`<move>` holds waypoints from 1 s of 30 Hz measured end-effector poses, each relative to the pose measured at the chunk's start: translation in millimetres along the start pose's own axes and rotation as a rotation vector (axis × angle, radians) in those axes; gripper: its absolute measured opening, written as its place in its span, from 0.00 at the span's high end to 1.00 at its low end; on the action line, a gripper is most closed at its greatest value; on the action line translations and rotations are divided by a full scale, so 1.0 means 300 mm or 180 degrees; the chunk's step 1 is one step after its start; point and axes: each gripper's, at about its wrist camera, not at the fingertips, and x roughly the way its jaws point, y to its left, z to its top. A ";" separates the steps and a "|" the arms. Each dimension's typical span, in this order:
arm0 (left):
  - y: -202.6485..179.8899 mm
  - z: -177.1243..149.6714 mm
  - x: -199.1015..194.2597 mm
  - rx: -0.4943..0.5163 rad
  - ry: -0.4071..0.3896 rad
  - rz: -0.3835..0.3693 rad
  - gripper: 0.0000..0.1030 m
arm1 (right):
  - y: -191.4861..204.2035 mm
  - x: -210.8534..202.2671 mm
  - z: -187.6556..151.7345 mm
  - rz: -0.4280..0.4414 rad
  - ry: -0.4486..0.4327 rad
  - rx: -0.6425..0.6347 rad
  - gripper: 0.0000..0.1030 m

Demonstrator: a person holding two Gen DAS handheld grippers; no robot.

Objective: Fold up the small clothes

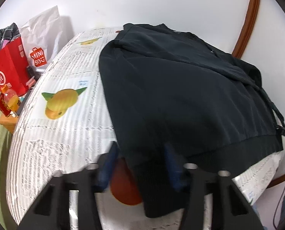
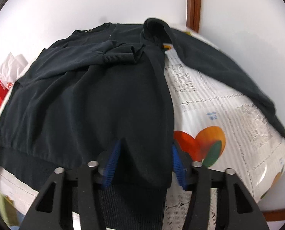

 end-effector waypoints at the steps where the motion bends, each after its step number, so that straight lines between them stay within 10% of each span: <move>1: -0.003 -0.002 -0.006 -0.0006 -0.0004 0.0029 0.79 | 0.010 -0.004 -0.006 -0.0008 -0.0041 -0.0044 0.78; 2: -0.005 0.001 -0.006 -0.0004 0.0000 0.0091 0.88 | 0.010 -0.017 -0.018 -0.0010 -0.0071 -0.0046 0.89; 14: 0.043 -0.093 -0.094 -0.0072 0.0123 -0.0023 0.90 | 0.003 -0.098 -0.029 0.0141 -0.0005 -0.0163 0.90; 19: 0.048 -0.065 -0.104 -0.0089 0.0146 -0.0025 0.77 | 0.011 -0.100 0.035 0.0091 0.0051 -0.0277 0.85; 24: 0.043 0.005 -0.118 -0.0009 -0.0011 0.0144 0.59 | 0.060 -0.145 0.168 0.0015 -0.0242 -0.0454 0.50; 30: 0.039 0.164 -0.078 -0.0028 -0.0149 0.0239 0.48 | 0.164 -0.055 0.393 0.0232 -0.0423 -0.0609 0.45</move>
